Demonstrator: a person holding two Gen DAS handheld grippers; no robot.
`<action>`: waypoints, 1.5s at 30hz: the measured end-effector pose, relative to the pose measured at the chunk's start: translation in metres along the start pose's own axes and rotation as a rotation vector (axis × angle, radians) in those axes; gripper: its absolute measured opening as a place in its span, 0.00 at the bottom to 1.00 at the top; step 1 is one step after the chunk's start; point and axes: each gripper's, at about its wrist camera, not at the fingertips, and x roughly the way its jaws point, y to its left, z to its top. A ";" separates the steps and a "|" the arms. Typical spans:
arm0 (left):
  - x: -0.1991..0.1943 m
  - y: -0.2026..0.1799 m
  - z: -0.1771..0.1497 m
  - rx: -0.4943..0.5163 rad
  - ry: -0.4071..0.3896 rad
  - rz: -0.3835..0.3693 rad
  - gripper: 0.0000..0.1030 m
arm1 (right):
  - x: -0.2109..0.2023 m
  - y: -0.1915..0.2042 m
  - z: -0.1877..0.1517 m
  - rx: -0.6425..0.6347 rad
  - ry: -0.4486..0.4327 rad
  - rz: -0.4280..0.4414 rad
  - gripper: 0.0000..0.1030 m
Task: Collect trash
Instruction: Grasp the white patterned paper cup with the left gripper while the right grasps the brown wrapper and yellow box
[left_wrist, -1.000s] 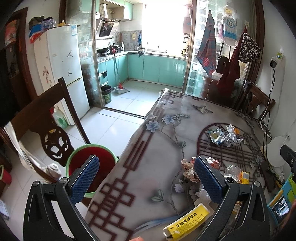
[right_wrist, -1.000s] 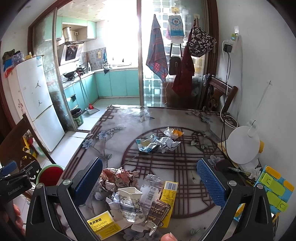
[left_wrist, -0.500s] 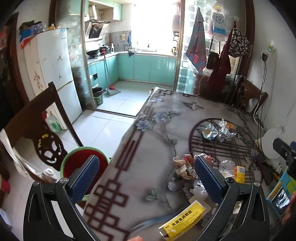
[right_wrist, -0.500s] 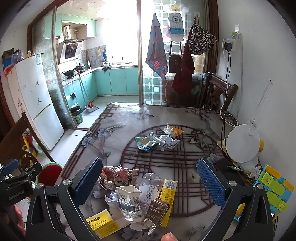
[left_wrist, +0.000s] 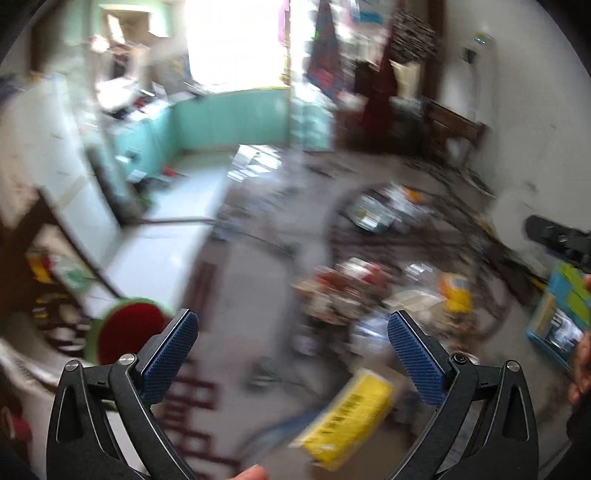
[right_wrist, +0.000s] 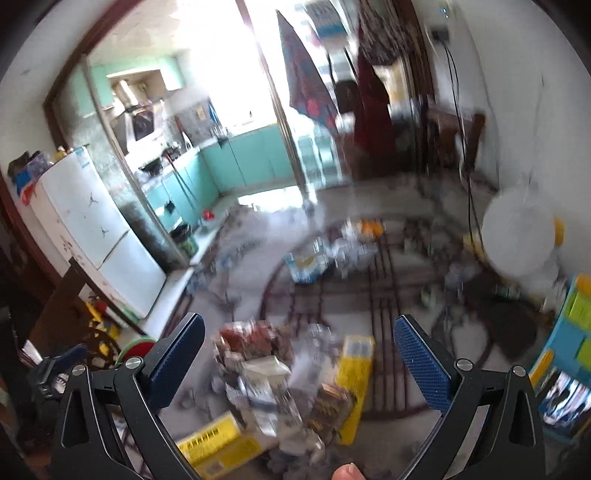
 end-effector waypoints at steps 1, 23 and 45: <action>0.012 -0.006 0.000 -0.004 0.041 -0.063 1.00 | 0.002 -0.007 -0.003 0.005 0.009 -0.027 1.00; 0.093 -0.068 0.000 0.031 0.239 -0.267 0.52 | 0.050 -0.056 -0.013 0.034 0.165 -0.058 0.94; 0.052 0.032 0.027 -0.199 0.082 -0.312 0.53 | 0.106 -0.007 -0.076 -0.085 0.375 -0.054 0.40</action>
